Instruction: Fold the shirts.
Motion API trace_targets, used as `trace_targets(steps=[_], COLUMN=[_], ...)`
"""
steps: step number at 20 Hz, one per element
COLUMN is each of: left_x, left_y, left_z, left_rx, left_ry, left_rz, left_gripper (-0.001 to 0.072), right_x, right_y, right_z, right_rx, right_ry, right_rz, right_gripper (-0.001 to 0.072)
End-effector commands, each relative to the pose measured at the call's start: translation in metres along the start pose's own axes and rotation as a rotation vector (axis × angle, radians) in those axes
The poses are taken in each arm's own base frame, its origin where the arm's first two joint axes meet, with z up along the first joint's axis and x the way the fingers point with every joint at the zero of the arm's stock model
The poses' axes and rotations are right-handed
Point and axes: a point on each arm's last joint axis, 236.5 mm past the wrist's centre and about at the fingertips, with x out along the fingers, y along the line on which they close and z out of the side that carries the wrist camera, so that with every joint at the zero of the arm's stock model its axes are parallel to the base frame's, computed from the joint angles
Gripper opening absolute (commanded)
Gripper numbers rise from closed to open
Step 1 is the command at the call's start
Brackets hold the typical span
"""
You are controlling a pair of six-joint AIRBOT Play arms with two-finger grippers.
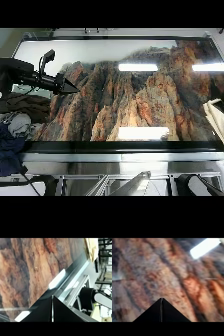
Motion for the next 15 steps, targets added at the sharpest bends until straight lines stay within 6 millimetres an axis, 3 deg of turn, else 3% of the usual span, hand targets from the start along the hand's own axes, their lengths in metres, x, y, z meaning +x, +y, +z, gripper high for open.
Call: trace_targets(steps=[1,4,7,15], left_x=[-0.009,-0.015,-0.021,-0.026], left_y=[-0.016,-0.024,-0.034,-0.042], left_z=[-0.016,-0.029,-0.031,-0.03], left_rx=[0.025,0.03,0.059,0.084], left_ry=[-0.102,-0.153,-0.19,-0.213], left_rz=[0.057,0.081,0.095,0.101], left_gripper=[0.0012,0.0013,0.0012,0.0012], right_x=[0.017,0.018,0.014,0.015], right_y=[0.112,0.131,0.144,0.145], right_z=[-0.033,-0.043,-0.051,-0.052], right_rx=[-0.223,-0.238,-0.193,-0.185], right_ry=[0.009,0.025,0.059,0.064], right_rz=[0.179,0.225,0.288,0.292], right_gripper=[0.0018,0.002,0.002,0.0021])
